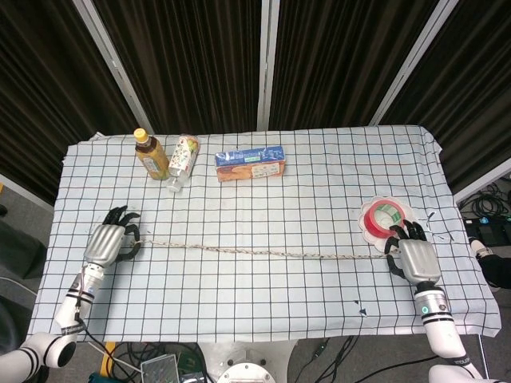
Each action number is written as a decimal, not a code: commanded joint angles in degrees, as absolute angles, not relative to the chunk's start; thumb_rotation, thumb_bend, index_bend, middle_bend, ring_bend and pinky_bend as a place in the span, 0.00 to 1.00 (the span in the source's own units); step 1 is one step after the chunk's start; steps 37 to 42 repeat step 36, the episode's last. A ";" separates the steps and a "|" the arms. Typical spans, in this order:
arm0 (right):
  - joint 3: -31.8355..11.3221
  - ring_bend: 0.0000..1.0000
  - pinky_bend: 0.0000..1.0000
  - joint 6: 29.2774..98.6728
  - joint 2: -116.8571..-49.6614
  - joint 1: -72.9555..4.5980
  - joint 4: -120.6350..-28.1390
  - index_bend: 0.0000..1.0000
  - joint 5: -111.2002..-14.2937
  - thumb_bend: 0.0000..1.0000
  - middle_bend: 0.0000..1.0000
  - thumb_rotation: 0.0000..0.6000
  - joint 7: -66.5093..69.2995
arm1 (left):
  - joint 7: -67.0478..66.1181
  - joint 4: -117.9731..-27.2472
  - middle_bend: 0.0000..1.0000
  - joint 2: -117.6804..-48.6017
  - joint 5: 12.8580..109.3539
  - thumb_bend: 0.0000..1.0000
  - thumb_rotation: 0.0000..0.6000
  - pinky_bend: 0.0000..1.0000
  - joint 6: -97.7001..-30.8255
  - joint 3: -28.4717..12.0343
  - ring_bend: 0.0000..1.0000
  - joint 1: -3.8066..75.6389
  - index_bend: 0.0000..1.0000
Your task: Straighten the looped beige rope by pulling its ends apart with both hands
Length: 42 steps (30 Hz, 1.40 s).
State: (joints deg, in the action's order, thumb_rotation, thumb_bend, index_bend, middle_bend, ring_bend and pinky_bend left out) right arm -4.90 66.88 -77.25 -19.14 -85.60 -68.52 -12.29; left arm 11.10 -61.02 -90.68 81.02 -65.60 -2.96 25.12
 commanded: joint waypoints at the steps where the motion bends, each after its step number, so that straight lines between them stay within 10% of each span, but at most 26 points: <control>1: -4.73 0.00 0.00 66.78 -77.49 -19.02 -85.38 0.54 -68.61 0.54 0.15 1.00 -12.43 | 11.02 -61.01 0.18 -90.75 81.05 0.46 1.00 0.00 -65.50 -2.94 0.00 25.08 0.54; 14: -5.08 0.00 0.00 68.87 -76.71 -17.92 -87.00 0.20 -70.47 0.18 0.08 1.00 -11.57 | 11.84 -62.87 0.15 -89.67 81.45 0.22 0.98 0.00 -66.60 -3.30 0.00 24.30 0.27; 42: -4.26 0.00 0.00 87.96 -60.94 -6.14 -96.38 0.20 -81.87 0.27 0.11 1.00 0.61 | 7.12 -83.12 0.15 -70.32 79.07 0.19 1.00 0.00 -88.33 -3.18 0.00 7.19 0.27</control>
